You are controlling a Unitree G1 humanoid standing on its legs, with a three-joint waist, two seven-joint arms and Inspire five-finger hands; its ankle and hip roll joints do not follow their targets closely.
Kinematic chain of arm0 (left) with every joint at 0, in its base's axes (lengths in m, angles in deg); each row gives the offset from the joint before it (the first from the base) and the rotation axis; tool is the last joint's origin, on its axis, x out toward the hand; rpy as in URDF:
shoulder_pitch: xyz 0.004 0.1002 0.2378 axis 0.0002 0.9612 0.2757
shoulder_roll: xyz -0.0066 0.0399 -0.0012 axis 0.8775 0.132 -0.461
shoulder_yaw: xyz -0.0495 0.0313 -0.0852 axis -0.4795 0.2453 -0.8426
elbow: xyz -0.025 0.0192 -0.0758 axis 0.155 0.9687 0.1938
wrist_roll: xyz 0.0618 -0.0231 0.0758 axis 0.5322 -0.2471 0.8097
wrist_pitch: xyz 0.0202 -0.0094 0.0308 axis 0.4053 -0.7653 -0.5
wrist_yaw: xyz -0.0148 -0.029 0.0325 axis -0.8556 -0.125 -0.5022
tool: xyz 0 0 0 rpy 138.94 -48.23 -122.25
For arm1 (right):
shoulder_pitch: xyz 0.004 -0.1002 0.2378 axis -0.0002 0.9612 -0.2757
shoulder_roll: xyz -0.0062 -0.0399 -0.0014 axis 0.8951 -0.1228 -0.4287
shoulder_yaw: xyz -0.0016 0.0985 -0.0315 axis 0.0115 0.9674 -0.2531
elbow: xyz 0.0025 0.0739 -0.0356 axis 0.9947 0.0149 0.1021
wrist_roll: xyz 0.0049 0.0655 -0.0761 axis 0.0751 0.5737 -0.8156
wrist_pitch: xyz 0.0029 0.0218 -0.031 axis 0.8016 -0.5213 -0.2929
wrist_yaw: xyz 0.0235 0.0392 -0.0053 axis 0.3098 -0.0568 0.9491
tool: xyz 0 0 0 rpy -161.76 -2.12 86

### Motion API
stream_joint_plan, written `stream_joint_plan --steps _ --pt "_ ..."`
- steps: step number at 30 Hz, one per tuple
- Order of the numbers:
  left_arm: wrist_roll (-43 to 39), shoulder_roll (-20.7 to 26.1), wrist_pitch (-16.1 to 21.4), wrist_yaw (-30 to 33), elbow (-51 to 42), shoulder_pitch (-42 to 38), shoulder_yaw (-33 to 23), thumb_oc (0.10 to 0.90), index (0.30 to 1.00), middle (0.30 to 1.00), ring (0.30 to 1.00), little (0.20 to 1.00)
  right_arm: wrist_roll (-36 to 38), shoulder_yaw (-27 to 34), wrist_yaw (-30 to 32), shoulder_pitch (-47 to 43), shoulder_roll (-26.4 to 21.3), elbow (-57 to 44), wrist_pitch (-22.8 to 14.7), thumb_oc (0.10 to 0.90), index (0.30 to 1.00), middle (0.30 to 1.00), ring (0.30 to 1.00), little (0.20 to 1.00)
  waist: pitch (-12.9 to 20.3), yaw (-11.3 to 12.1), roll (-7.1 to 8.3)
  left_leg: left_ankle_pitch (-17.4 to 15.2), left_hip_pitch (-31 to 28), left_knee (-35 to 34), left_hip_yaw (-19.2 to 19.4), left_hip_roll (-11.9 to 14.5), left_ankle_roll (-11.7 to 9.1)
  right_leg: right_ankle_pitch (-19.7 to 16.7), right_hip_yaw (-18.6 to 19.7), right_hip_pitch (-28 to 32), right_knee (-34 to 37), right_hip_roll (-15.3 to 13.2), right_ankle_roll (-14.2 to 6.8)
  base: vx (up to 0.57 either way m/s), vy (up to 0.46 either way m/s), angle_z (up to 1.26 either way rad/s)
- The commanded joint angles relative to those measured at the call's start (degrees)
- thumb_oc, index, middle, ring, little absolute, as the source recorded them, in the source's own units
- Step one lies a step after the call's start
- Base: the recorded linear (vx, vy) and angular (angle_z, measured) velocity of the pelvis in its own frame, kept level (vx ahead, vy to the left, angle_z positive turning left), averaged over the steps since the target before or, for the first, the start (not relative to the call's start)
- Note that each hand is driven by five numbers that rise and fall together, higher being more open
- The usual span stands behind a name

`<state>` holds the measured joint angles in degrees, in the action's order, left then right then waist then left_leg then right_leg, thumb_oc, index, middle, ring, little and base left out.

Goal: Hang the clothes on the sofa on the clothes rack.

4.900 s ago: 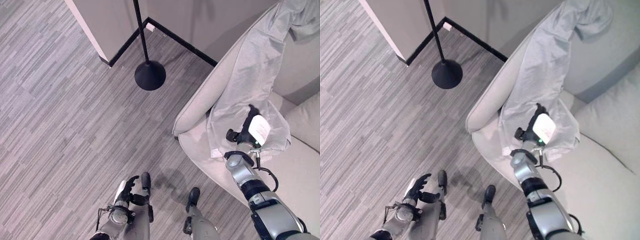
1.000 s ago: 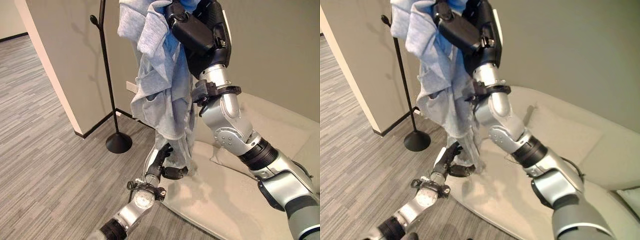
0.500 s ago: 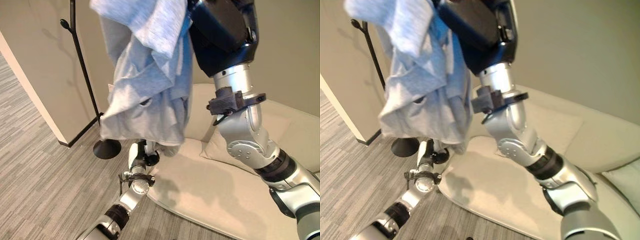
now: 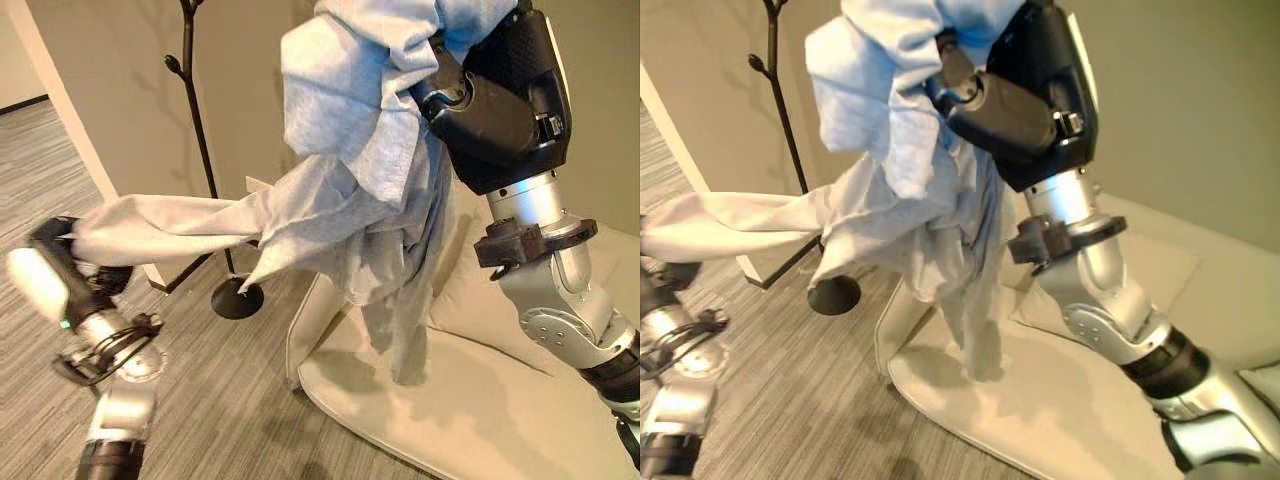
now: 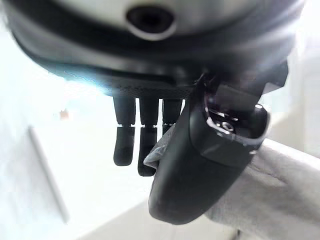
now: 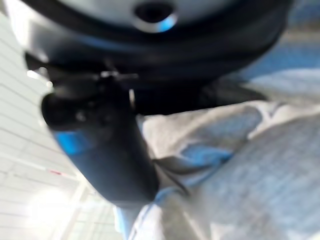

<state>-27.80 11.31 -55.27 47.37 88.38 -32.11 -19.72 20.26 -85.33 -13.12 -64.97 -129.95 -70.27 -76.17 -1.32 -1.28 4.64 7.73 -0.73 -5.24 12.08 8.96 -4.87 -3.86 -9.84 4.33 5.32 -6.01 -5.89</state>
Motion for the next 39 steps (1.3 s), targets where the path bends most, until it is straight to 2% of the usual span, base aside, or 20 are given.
stream_joint_plan --steps 1,8,12,16,17,18,23,26,30,39 --pt "3.0 4.0 5.0 -0.1 -2.9 -2.9 3.9 0.400 0.300 0.300 0.300 0.300 -0.8 5.5 -1.1 -5.4 -1.4 -1.2 -4.6 0.400 0.300 0.300 0.300 0.300 6.0 1.6 0.26 -5.8 -3.0 0.2 0.1 7.0 -4.8 3.8 -2.6 -1.6 -2.4 -3.8 -3.4 -0.02 -0.032 0.11" --pt "5.1 7.2 5.8 -2.2 -8.2 1.6 -0.6 0.400 0.300 0.300 0.300 0.300 -1.5 5.9 -2.8 -4.6 -3.6 -2.5 -3.9 0.400 0.300 0.300 0.300 0.300 5.9 2.4 0.21 -5.0 -2.1 0.2 -0.4 7.7 -5.2 4.0 -3.4 -1.7 -2.1 -2.8 -3.0 -0.01 -0.013 0.02" --pt "3.6 6.6 7.4 -4.2 -9.6 6.4 -3.5 0.400 0.300 0.300 0.300 0.300 -2.0 8.0 -4.2 -1.4 -5.1 -3.6 -3.4 0.400 0.300 0.300 0.300 0.300 5.9 2.8 0.18 -4.5 -1.4 0.2 -0.9 8.1 -5.4 3.9 -3.8 -1.8 -1.8 -2.3 -2.9 -0.01 -0.012 0.05" --pt "-3.1 4.4 10.2 -10.3 -8.5 8.6 -0.6 0.400 0.300 0.300 0.300 0.300 -1.7 7.9 -4.4 -2.3 -5.7 -2.7 -3.4 0.400 0.300 0.300 0.300 0.300 5.5 2.9 0.34 -4.0 -0.7 0.2 -1.2 8.3 -5.5 3.6 -3.9 -2.2 -1.6 -2.0 -2.8 -0.04 -0.008 0.09" --pt "-4.7 3.7 10.7 -11.4 -7.9 8.5 0.5 0.800 0.900 0.900 0.900 0.900 -1.5 7.4 -4.3 -3.1 -5.6 -2.3 -3.5 0.400 0.300 0.300 0.300 0.300 5.4 2.9 0.29 -4.0 -0.5 0.2 -1.3 8.3 -5.5 3.6 -3.9 -2.2 -1.5 -2.0 -2.7 -0.07 0.004 0.11" --pt "-7.4 2.7 11.5 -14.1 -4.9 7.7 4.8 0.800 0.900 0.900 0.900 0.900 -0.9 5.6 -4.0 -5.6 -5.0 -1.3 -3.9 0.400 0.300 0.300 0.300 0.300 5.2 2.7 0.50 -3.9 -0.4 0.2 -1.4 8.4 -5.4 3.5 -4.1 -2.3 -1.7 -2.0 -2.7 -0.07 0.008 0.12" --pt "-11.3 -0.7 12.0 -19.7 1.3 3.6 15.6 0.800 0.900 0.900 0.900 0.900 0.3 1.8 -3.3 -12.6 -2.5 -0.2 -5.0 0.400 0.300 0.300 0.300 0.300 4.9 2.3 1.18 -4.2 -0.4 0.2 -1.8 8.1 -5.2 3.5 -4.5 -2.3 -2.4 -2.3 -2.8 -0.03 0.008 0.04" --pt "-12.3 -1.9 12.3 -20.1 3.3 1.6 18.1 0.800 0.900 0.900 0.900 0.900 0.6 1.1 -3.2 -13.7 -1.4 -0.3 -5.3 0.400 0.300 0.300 0.300 0.300 4.8 2.1 1.45 -4.3 -0.5 0.2 -1.7 7.9 -5.1 3.4 -4.5 -2.3 -2.5 -2.5 -2.8 0.00 0.000 0.00" --pt "-13.1 -5.0 12.1 -20.1 8.9 -4.8 24.8 0.800 0.900 0.900 0.900 0.900 1.2 -0.6 -2.9 -15.7 1.6 -0.7 -6.7 0.400 0.300 0.300 0.300 0.300 5.0 1.3 2.21 -4.6 -0.7 0.2 -1.3 7.7 -5.0 3.1 -4.0 -2.5 -2.7 -2.9 -3.0 0.00 0.000 0.00" --pt "-12.9 -8.2 11.7 -17.4 16.9 -13.2 30.3 0.800 0.900 0.900 0.900 0.900 2.3 -2.9 -2.6 -16.4 7.4 -2.7 -9.1 0.400 0.300 0.300 0.300 0.300 5.3 -0.1 3.03 -5.1 -1.2 0.2 0.0 7.6 -4.6 2.7 -2.7 -3.2 -2.7 -3.2 -3.2 0.00 0.003 -0.04"
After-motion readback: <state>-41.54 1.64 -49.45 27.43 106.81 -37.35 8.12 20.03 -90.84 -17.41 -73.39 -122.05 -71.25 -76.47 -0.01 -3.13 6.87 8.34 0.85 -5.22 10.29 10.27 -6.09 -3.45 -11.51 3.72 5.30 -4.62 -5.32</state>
